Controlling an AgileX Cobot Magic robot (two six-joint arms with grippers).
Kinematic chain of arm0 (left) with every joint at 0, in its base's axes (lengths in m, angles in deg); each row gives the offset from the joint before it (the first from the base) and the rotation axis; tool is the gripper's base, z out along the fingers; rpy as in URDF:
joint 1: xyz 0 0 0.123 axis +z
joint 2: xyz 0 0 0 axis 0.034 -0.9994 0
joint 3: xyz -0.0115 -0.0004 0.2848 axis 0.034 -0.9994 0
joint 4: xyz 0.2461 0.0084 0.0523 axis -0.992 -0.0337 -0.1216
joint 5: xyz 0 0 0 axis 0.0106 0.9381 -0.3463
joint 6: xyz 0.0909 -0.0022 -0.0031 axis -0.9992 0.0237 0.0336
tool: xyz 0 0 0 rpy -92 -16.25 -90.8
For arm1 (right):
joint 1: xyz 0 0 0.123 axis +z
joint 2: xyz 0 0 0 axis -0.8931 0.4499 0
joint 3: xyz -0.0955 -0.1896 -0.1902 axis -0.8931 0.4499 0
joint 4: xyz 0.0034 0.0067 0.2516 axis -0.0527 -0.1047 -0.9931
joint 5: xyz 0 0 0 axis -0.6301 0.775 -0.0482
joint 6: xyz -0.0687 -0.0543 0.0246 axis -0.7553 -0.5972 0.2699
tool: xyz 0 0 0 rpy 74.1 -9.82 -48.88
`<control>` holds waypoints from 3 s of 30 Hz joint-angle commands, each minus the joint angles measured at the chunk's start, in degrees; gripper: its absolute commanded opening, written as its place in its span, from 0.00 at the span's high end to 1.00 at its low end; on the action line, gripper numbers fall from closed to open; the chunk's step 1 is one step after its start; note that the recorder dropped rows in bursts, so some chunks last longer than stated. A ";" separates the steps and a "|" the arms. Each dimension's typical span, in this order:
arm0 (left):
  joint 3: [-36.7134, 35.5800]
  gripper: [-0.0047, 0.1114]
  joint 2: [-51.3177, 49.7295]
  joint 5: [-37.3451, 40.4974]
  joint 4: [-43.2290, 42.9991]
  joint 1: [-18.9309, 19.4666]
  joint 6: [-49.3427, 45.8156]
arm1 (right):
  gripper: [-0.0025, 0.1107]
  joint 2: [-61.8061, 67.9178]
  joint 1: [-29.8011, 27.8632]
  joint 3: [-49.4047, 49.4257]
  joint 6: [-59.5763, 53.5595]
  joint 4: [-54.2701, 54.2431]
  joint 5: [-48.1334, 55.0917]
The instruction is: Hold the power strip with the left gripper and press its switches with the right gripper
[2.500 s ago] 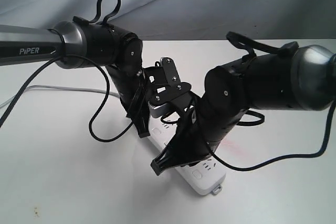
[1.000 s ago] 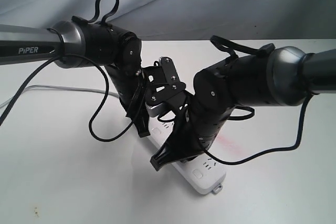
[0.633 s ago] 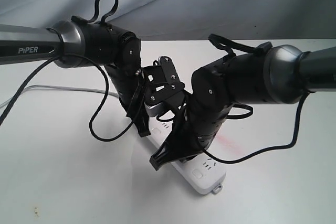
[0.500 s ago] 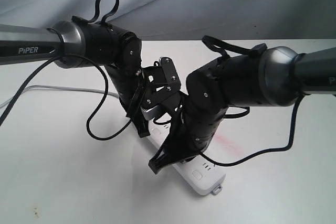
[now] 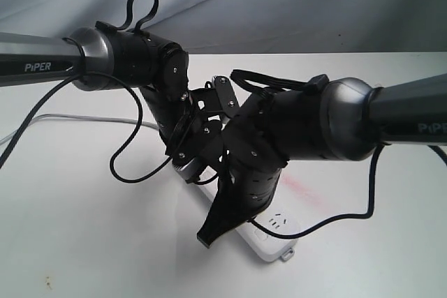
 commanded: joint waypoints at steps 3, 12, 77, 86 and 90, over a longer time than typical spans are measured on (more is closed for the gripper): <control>-1.16 0.96 -0.94 2.86 0.55 -0.27 -0.21 | 0.98 6.92 0.66 2.81 -0.83 -4.60 7.51; -1.16 0.96 -0.94 3.21 0.77 -0.27 -0.09 | 0.98 7.30 0.66 2.81 -0.83 -4.60 8.55; -1.16 0.96 -0.69 3.40 1.92 -0.27 -0.20 | 0.98 -1.44 0.57 0.49 8.49 2.79 -2.16; -1.16 0.96 -0.69 3.66 1.92 -0.27 -0.20 | 0.98 -1.44 0.57 0.49 7.66 1.07 -2.48; -1.16 0.96 -0.69 3.66 1.92 -0.27 -0.20 | 0.98 -0.62 0.57 0.49 7.71 3.03 -2.19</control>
